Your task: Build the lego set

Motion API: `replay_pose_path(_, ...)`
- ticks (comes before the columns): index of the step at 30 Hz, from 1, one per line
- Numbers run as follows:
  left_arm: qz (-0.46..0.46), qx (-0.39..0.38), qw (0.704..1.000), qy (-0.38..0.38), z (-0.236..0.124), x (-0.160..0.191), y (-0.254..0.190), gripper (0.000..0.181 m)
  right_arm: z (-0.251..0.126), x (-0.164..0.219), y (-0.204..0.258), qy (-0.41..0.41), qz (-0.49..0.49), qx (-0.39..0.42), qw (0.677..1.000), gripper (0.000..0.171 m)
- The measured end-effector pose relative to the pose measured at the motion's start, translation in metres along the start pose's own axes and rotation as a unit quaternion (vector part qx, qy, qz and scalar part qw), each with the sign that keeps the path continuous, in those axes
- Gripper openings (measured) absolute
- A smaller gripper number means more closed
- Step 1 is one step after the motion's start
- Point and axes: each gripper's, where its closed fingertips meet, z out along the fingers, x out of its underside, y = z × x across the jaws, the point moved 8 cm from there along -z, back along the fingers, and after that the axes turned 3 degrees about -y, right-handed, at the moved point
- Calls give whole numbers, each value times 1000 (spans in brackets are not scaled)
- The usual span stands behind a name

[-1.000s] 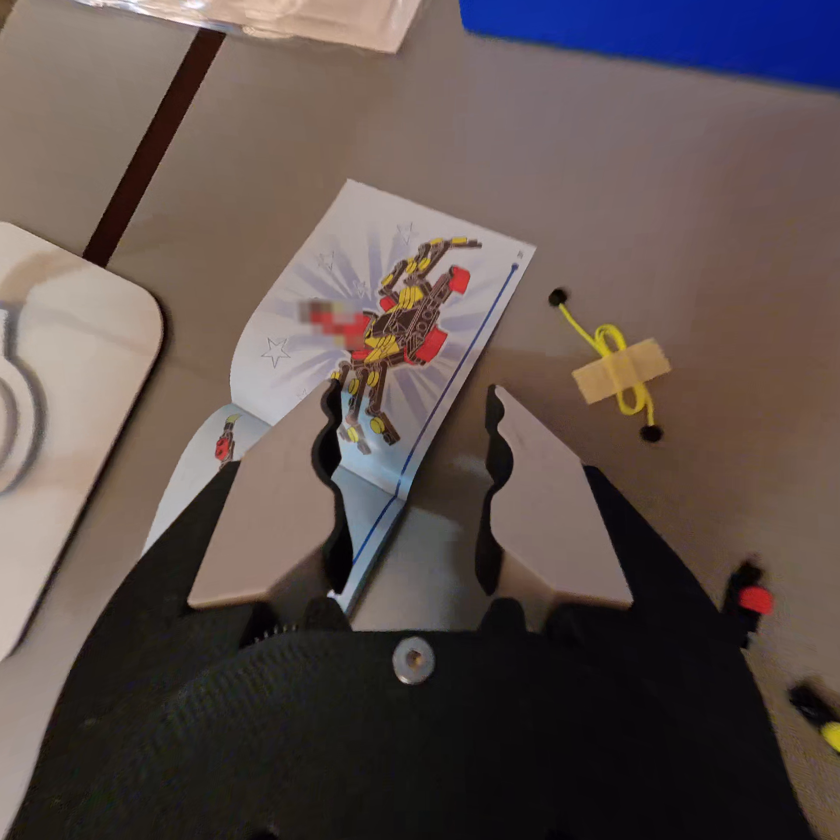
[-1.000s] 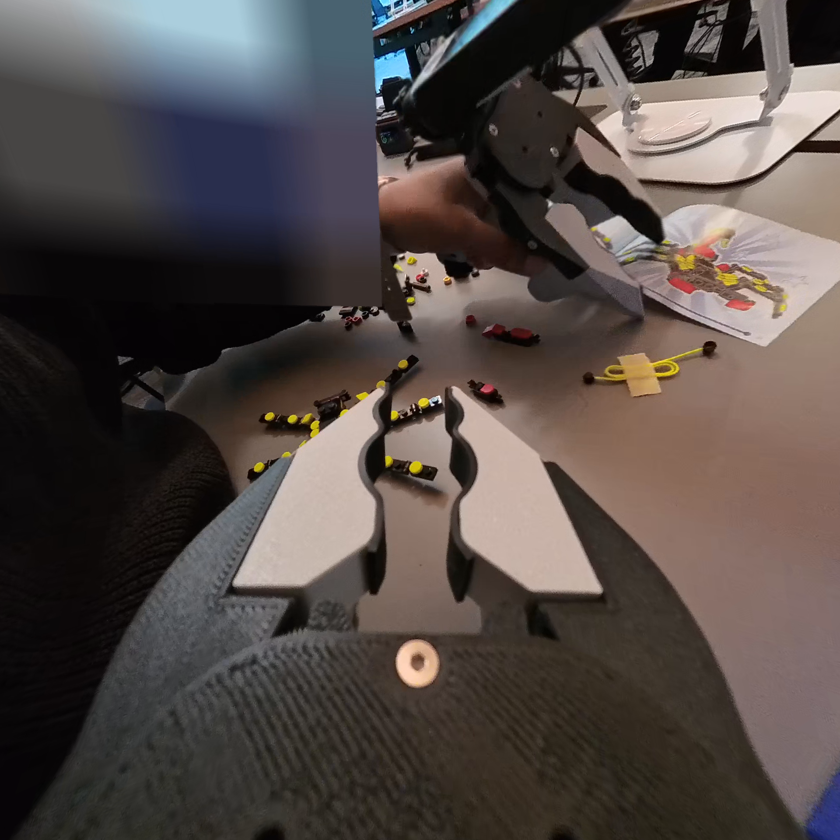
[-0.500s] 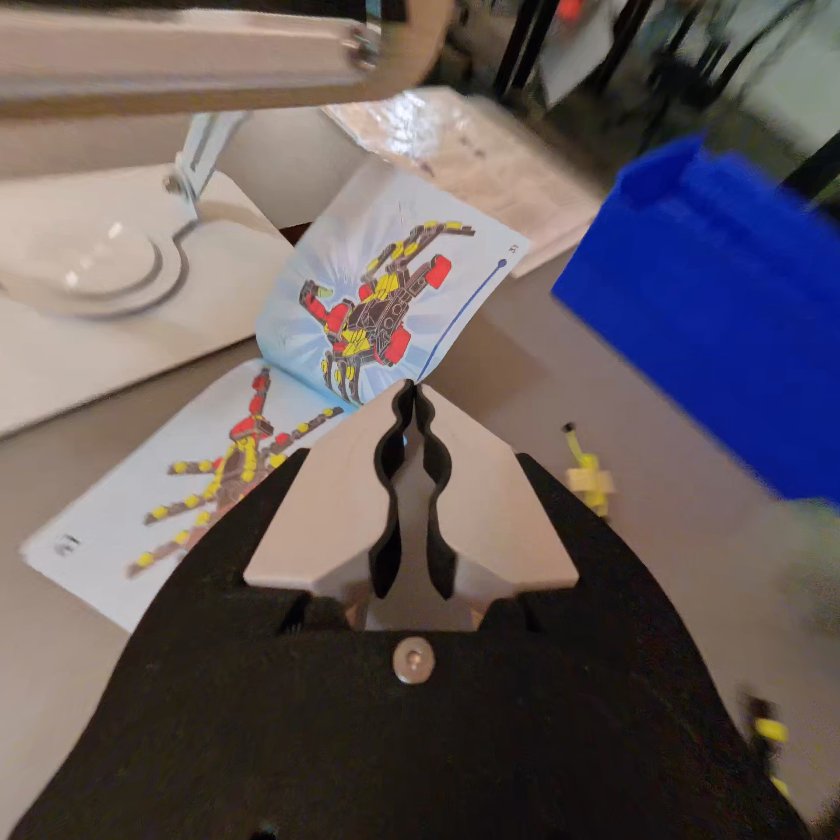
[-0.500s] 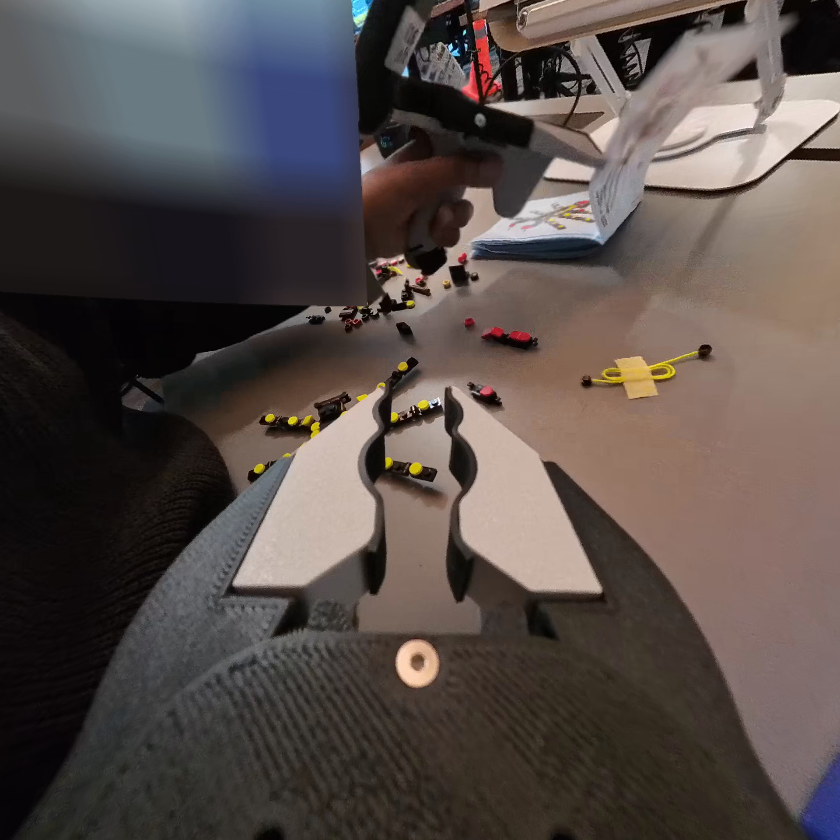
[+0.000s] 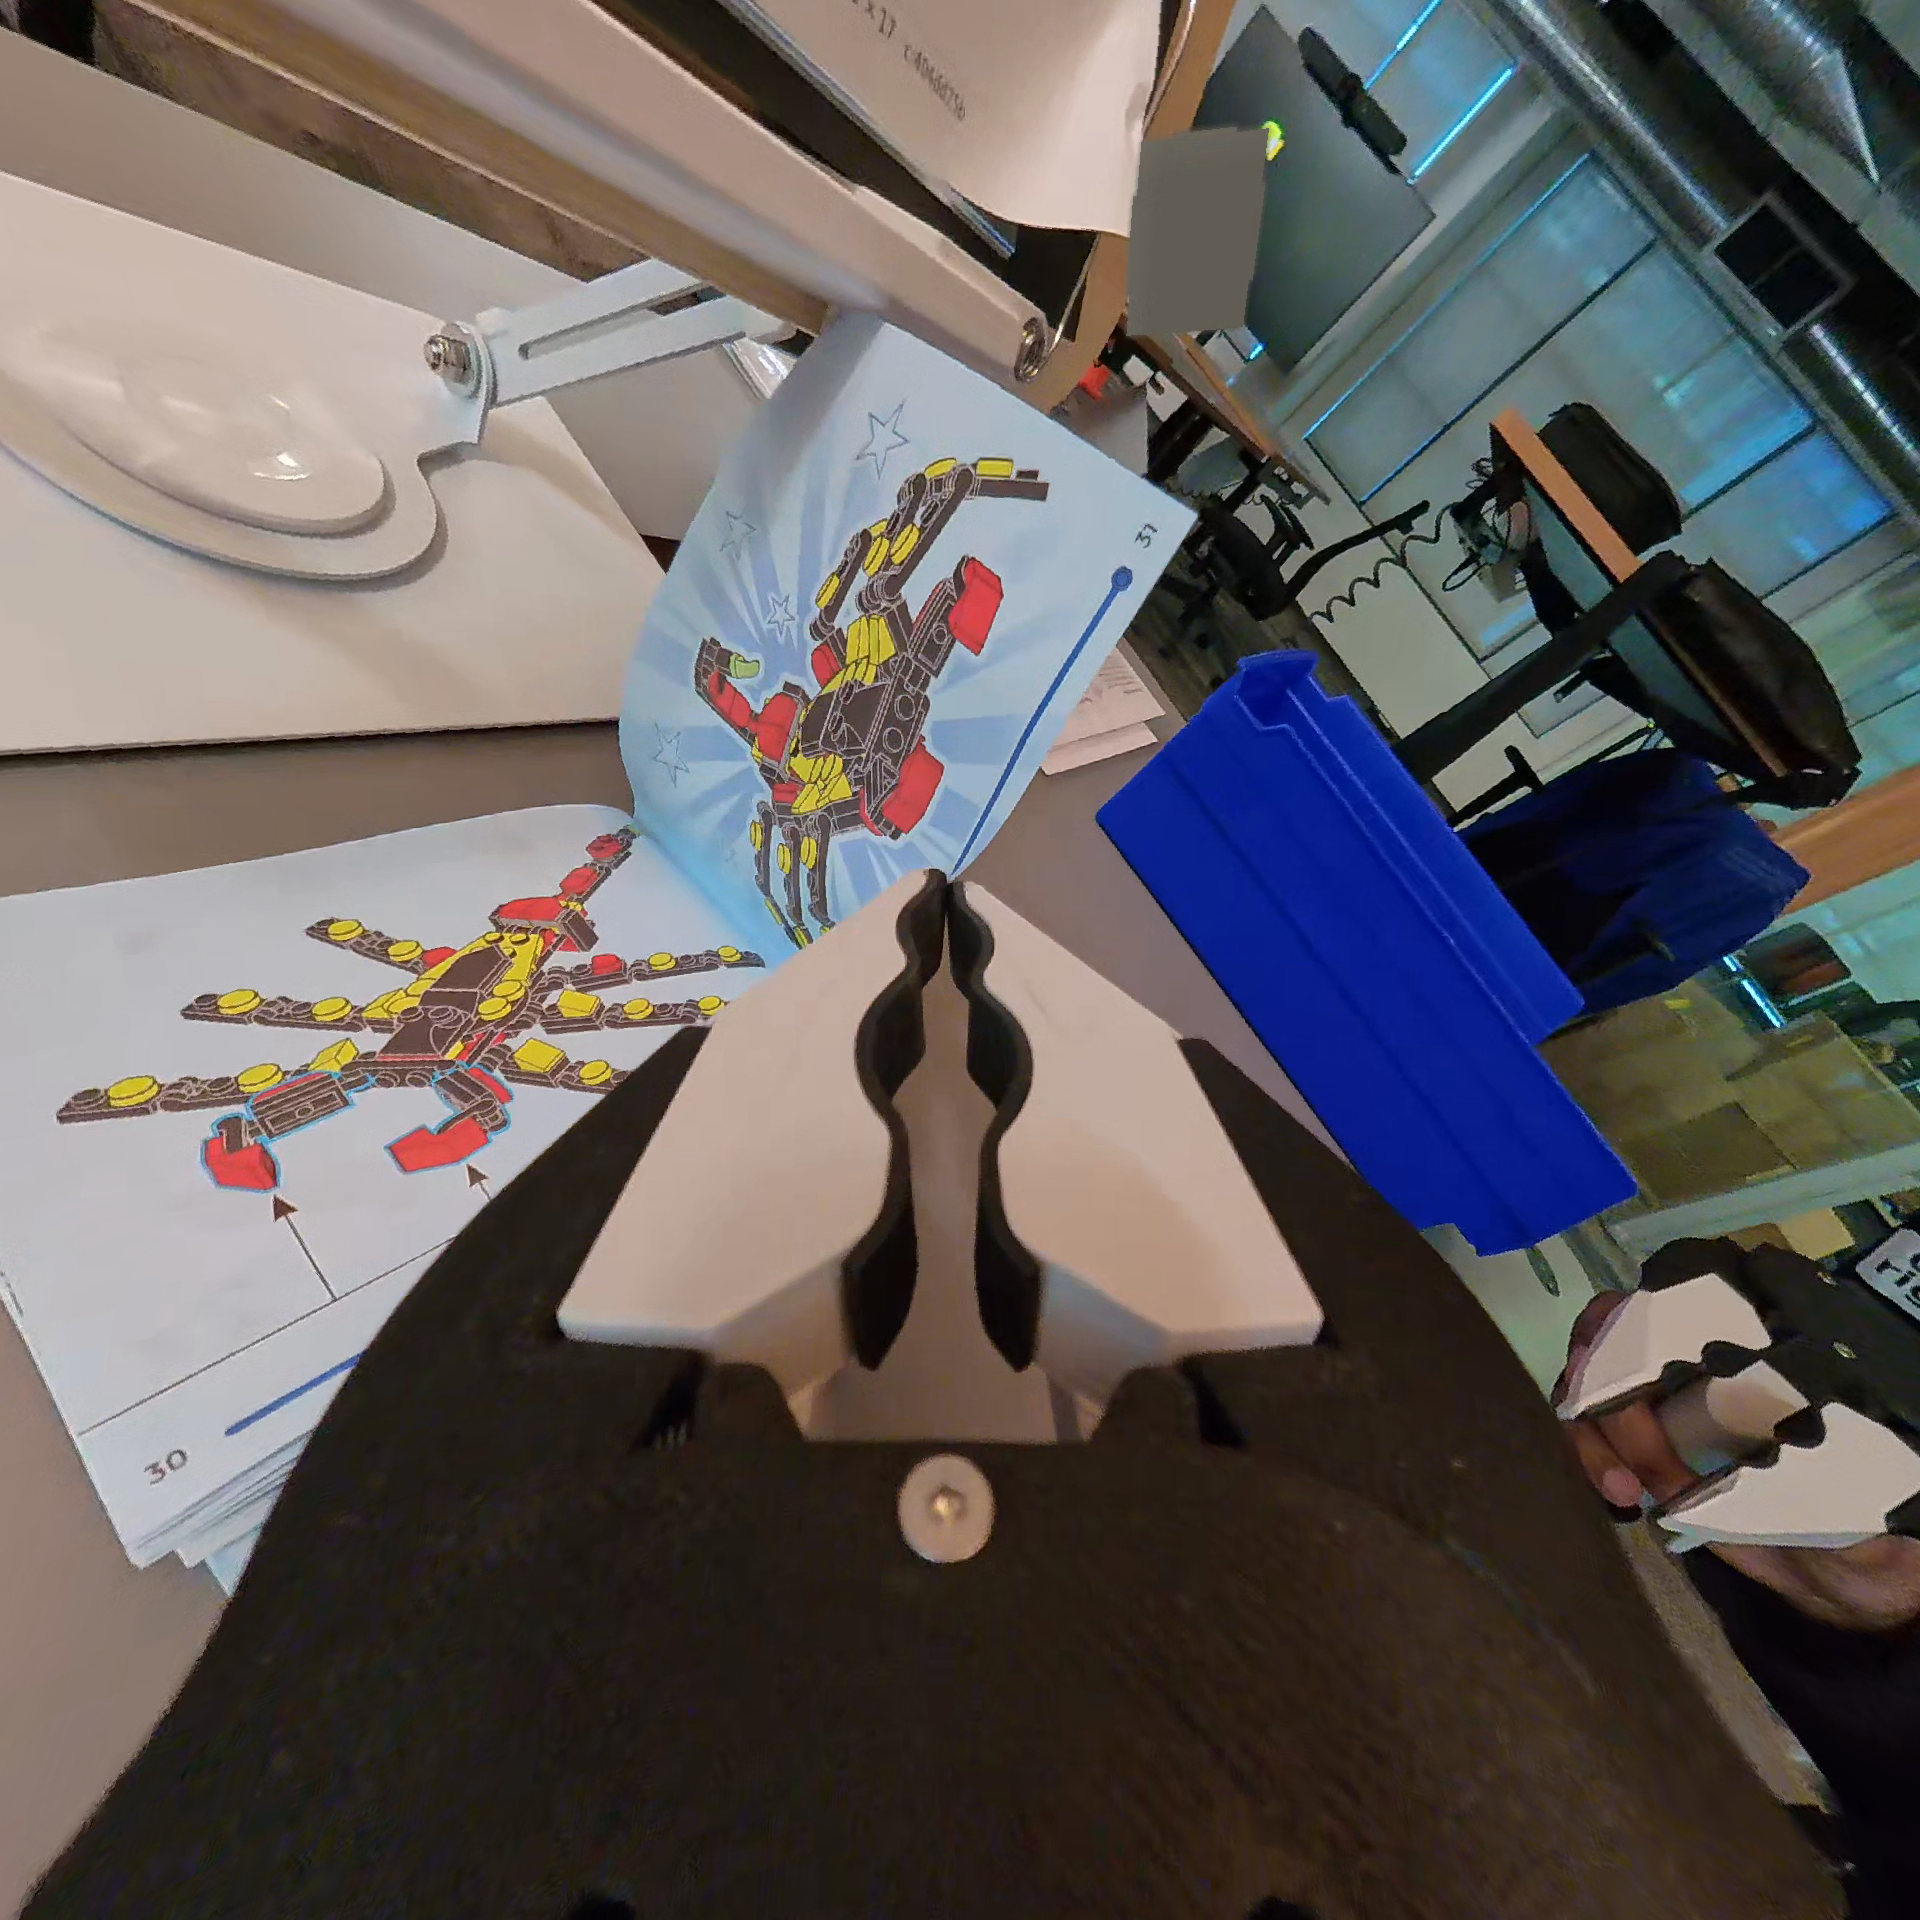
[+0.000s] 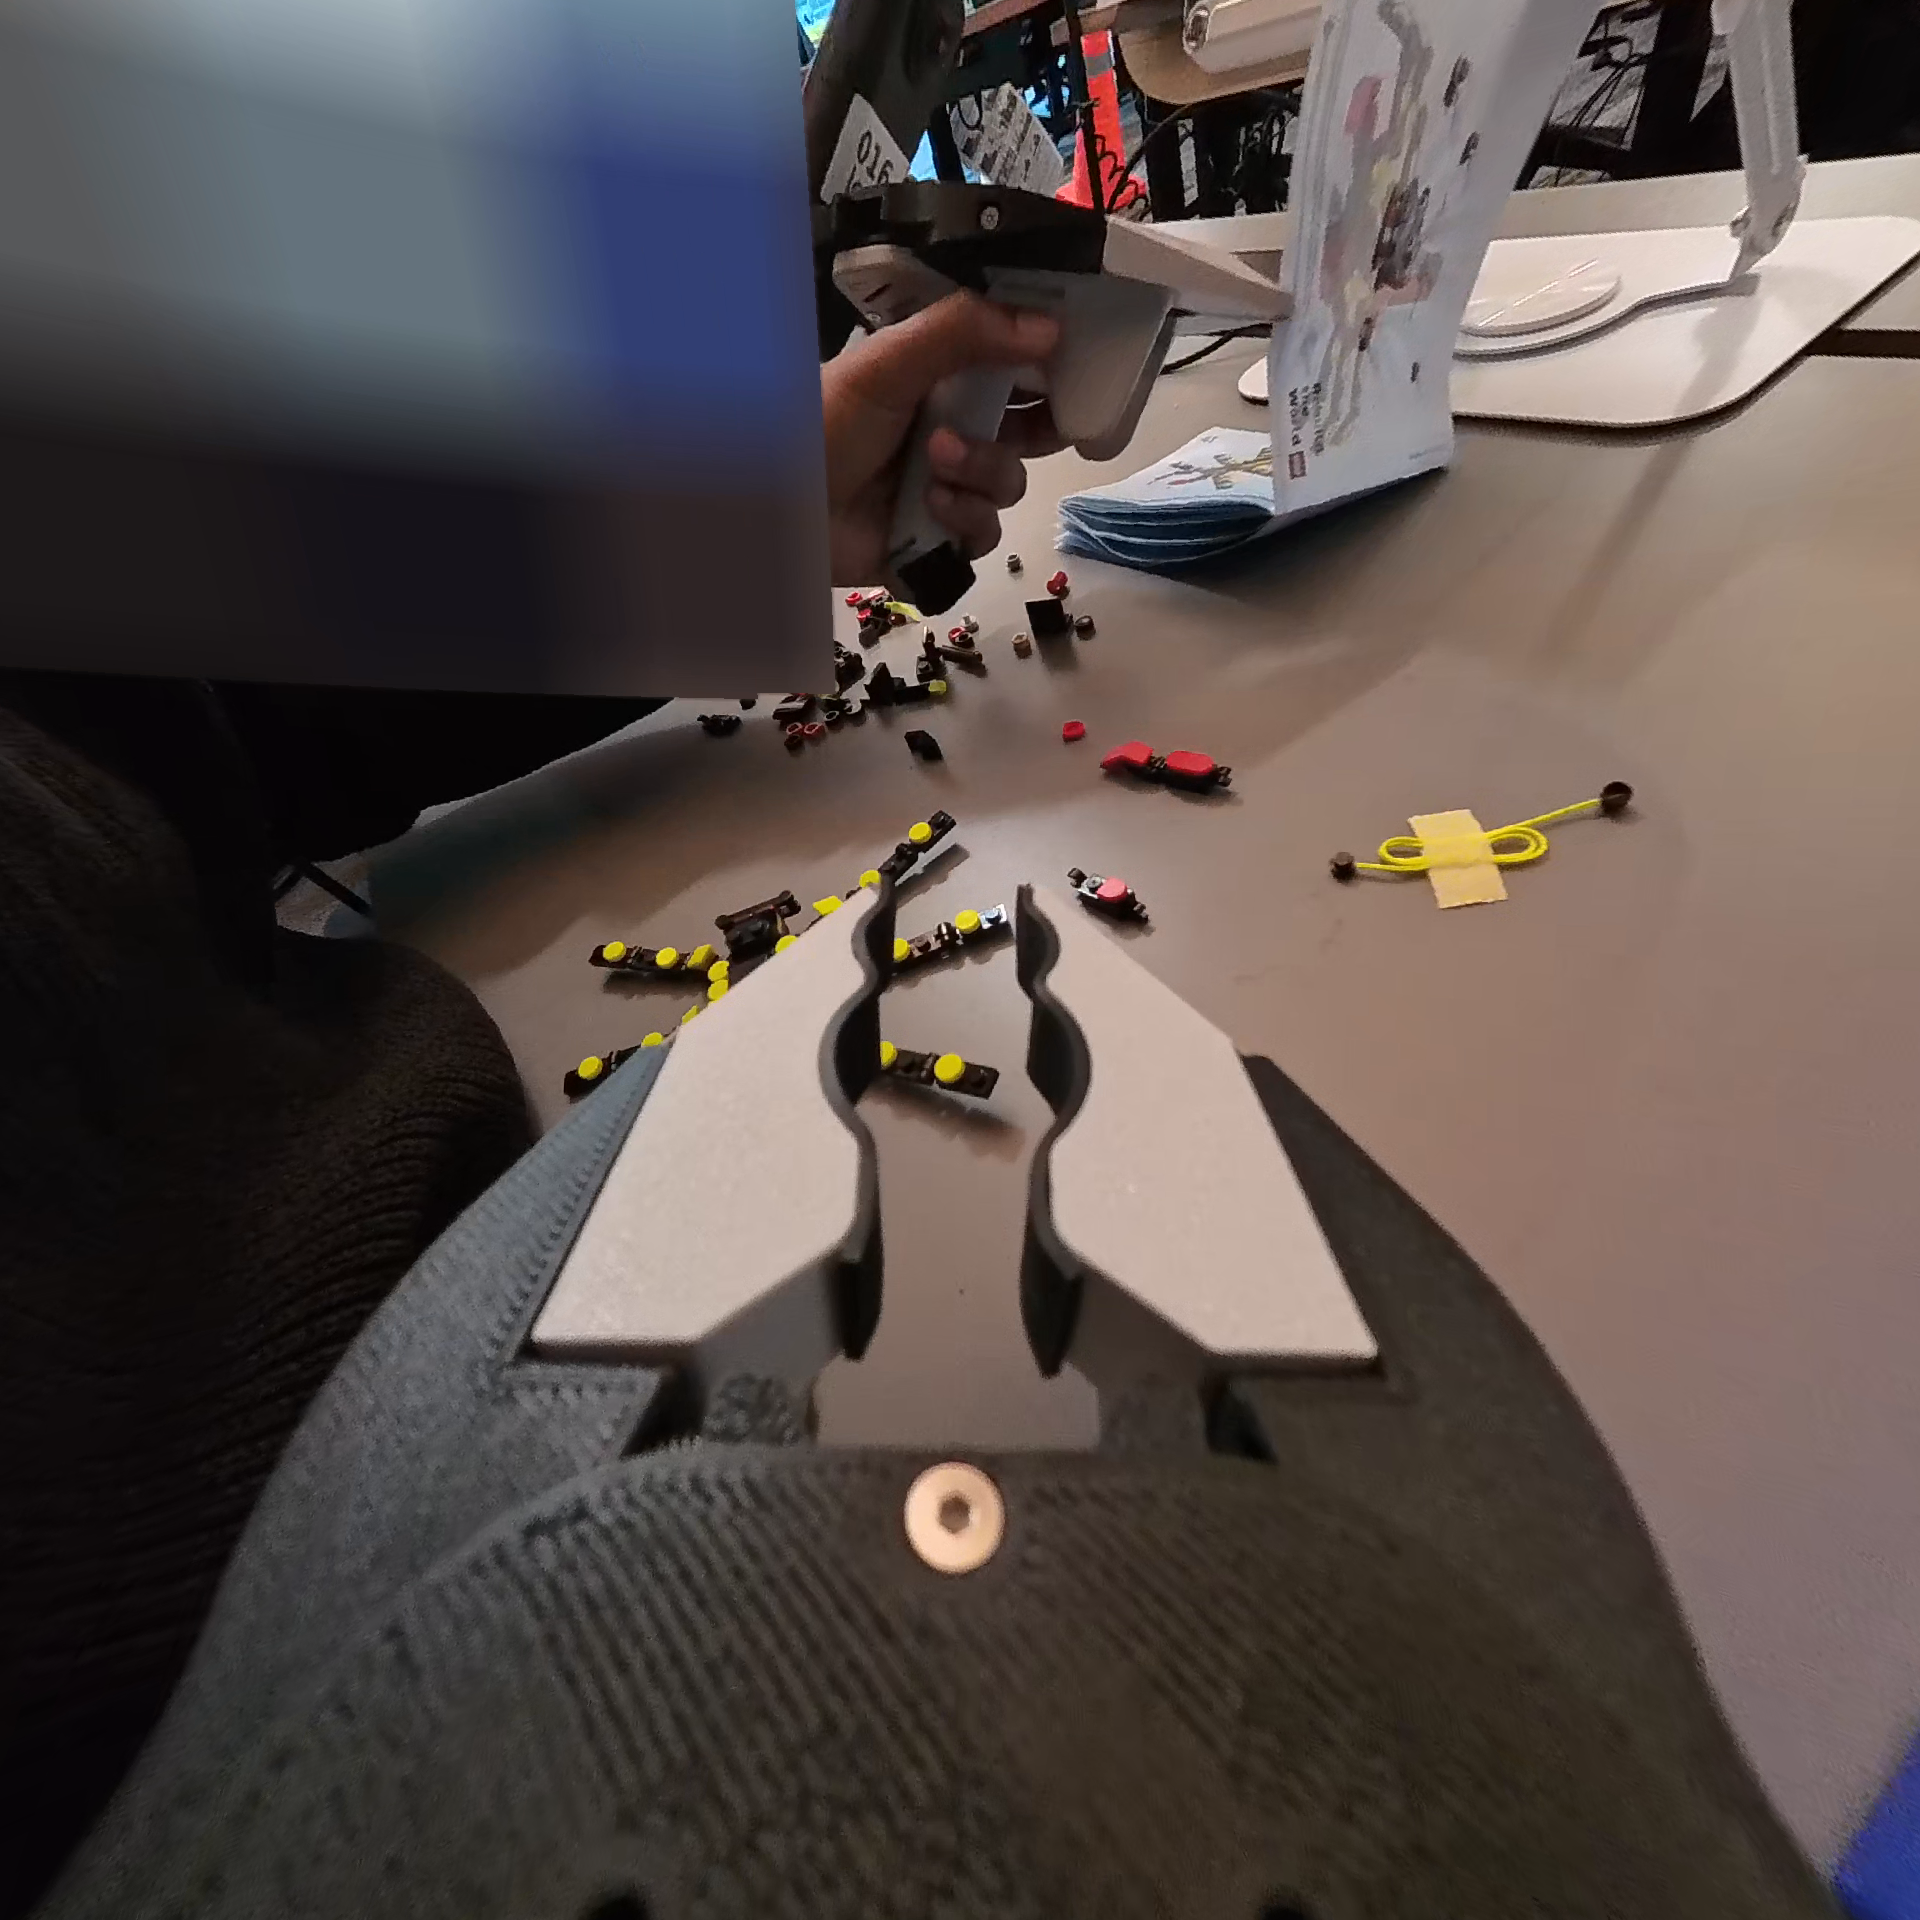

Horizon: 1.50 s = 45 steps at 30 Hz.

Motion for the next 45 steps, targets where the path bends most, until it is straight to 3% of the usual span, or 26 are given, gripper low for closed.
replay_pose_path(8,-31,16,999,-11,-2,0,5,0,0,0,-1,-1,4,-1,1000,21)
replay_pose_path(17,-196,46,973,-111,-20,-9,22,0,-1,0,-1,-4,7,-2,1000,21)
replay_pose_path(21,-203,52,967,-145,-28,-16,21,0,-1,0,-2,-4,9,-2,1000,21)
replay_pose_path(45,-219,103,960,-141,-32,-12,18,0,-1,0,-2,-5,12,-3,1000,21)
